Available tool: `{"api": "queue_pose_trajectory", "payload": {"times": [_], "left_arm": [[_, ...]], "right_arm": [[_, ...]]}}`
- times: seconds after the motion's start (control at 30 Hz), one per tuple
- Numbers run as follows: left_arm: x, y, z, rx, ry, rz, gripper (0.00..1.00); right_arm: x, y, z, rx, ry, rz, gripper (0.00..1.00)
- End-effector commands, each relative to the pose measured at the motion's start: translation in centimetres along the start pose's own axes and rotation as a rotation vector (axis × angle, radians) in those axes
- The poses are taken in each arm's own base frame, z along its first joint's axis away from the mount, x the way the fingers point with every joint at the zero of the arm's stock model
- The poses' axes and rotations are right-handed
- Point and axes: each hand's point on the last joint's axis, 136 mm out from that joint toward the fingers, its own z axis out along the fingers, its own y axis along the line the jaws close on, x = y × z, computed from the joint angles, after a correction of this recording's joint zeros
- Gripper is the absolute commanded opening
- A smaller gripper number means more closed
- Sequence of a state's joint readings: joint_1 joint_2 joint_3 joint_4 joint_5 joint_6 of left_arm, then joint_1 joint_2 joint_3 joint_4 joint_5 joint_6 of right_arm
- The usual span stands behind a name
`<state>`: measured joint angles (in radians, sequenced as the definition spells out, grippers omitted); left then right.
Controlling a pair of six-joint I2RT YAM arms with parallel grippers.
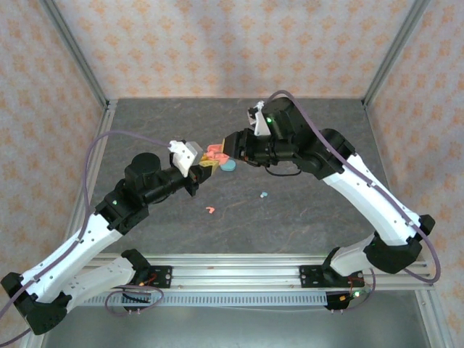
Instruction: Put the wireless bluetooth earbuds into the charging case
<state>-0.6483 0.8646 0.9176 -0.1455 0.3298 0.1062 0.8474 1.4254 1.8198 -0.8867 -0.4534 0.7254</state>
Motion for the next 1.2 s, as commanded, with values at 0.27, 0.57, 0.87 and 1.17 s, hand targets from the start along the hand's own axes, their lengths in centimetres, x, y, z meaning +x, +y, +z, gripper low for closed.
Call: {"api": "queue_pose_trajectory", "payload": {"times": [0.27,0.57,0.87,1.17], "left_arm": [[-0.5,1.4,1.4,-0.084,-0.049,0.064,0.00],[0.1,1.4,1.9,-0.077,-0.034,0.085,0.00],[0.5,1.1,2.4,-0.056,-0.020,0.103,0.00],[0.9,0.9,2.7,-0.040,0.002,0.124,0.00]], "right_arm": [[-0.4,-0.3,1.6,0.125,0.040,0.072,0.37],[-0.2,-1.5,2.8,0.244,0.106,0.066,0.41],[-0.3,-2.0,3.8,0.300,0.137,0.059,0.43],[-0.1,-2.6,5.0,0.321,0.165,0.062,0.44]]}}
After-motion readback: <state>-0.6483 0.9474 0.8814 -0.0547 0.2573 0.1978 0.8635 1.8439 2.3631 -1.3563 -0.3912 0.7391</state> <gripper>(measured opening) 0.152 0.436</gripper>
